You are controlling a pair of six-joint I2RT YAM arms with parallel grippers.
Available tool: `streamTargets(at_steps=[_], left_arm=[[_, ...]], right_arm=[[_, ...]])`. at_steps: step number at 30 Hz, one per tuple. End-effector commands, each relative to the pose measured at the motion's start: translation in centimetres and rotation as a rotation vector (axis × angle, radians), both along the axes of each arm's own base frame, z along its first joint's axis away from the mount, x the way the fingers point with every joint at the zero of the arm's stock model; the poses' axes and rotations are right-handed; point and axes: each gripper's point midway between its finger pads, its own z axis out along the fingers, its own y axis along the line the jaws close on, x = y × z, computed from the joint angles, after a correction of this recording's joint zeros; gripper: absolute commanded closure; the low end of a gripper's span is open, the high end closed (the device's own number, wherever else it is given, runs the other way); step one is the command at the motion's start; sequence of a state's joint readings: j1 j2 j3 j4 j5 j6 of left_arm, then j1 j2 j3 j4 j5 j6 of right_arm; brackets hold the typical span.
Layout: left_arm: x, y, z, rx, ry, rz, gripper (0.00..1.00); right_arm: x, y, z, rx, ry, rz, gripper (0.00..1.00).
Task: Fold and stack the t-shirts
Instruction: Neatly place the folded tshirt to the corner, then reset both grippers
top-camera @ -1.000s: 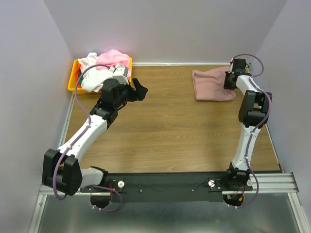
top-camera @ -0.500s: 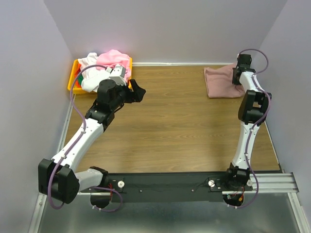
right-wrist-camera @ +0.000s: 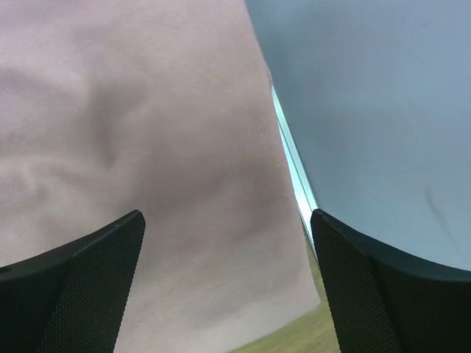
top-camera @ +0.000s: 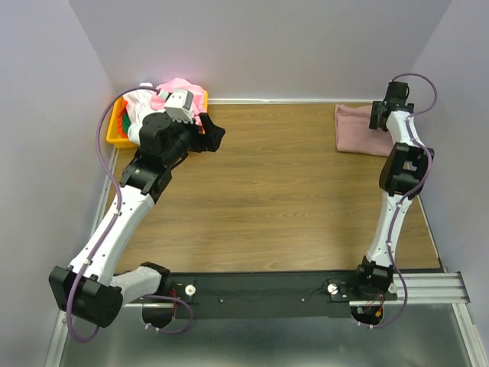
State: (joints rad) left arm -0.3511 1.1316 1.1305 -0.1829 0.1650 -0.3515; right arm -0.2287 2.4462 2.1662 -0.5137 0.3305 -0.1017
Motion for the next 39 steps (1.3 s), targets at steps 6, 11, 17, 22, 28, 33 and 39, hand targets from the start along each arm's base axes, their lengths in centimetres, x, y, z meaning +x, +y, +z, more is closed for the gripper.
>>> streamTargets(at_steps=[6,11,17,22,28,33,39], left_arm=[[0.5,0.9,2.4,0.048,-0.092,0.035,0.15],[0.4,1.9,1.7,0.044,-0.116,0.088,0.15],[0.3,2.9,1.3,0.034,-0.119,0.146,0.15],[-0.3,2.9,1.2,0.017,-0.142,0.137,0.15],[-0.8,2.7,1.1,0.005,-0.152,0.119,0.16],[-0.8,2.7,1.0,0.006,-0.154,0.116,0.16],[-0.6,3.1,0.8,0.030,-0.163,0.135,0.16]], right_arm=[[-1.2,0.6,5.2,0.043,-0.122,-0.064,0.00],[-3.5,2.8,8.0,0.141,-0.229,-0.068,0.00],[-7.2,9.3,9.7,0.377,-0.301,0.042,0.00],[-11.7,16.2,10.0,0.521,-0.308,0.175,0.00],[-18.9,20.0,9.6,0.607,-0.301,0.246,0.00],[-22.3,21.0,10.8,0.622,-0.361,0.286,0.00],[-23.3,20.3,9.3,0.592,-0.343,0.242,0.00]])
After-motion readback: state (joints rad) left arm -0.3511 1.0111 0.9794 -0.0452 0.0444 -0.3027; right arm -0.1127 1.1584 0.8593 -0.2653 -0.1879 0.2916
